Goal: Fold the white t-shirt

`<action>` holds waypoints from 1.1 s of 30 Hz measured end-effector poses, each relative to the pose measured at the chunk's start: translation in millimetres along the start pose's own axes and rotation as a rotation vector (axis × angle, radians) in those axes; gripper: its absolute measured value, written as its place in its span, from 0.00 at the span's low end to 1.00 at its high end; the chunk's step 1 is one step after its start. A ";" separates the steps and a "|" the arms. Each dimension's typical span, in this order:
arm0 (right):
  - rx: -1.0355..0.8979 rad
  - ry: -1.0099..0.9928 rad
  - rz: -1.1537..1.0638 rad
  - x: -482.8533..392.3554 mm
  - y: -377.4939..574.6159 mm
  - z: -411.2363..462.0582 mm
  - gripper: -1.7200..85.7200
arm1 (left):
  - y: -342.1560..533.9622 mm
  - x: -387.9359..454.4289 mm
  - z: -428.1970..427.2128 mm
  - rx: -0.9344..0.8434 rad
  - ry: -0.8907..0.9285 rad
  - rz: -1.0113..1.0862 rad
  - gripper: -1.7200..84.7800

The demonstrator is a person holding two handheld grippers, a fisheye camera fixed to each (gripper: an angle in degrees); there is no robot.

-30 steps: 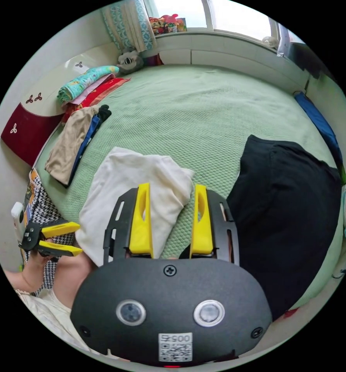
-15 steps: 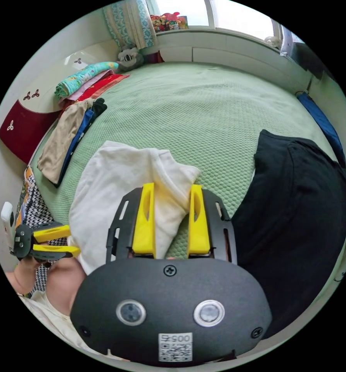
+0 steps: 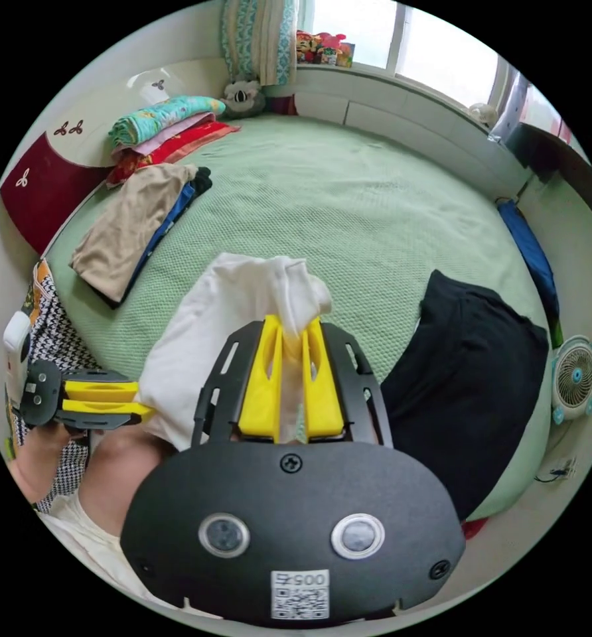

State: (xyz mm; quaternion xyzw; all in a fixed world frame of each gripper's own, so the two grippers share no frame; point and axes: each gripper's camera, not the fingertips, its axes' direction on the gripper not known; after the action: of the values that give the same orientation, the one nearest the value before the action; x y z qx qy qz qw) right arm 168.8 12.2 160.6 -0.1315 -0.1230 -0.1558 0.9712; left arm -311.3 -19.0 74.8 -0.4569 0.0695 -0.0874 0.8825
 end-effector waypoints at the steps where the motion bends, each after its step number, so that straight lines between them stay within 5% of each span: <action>1: 0.005 0.007 -0.007 -5.4 -0.1 -5.5 0.03 | 6.0 -0.6 -12.1 0.018 -0.014 0.005 0.09; 20: 0.383 -0.053 -0.235 -205.9 -106.7 -159.8 0.03 | 89.1 -100.7 -305.6 0.364 -0.257 -0.065 0.09; 25: 0.231 -0.115 -0.125 -236.6 -168.9 -115.1 0.08 | 61.6 -180.9 -297.4 0.232 -0.427 -0.242 0.12; 28: 0.030 -0.061 -0.058 -241.7 -175.7 -52.1 0.11 | 56.6 -245.3 -248.3 0.044 -0.362 -0.387 0.11; 33: -0.039 -0.184 -0.209 -262.3 -88.7 11.8 0.12 | 92.6 -251.9 -243.6 0.169 -0.336 -0.432 0.12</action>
State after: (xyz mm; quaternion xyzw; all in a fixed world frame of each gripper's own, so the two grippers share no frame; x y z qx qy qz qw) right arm -104.9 5.2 117.4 -0.1508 -0.2217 -0.2459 0.9315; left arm -597.8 -105.1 -129.7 -0.3938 -0.1843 -0.2019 0.8776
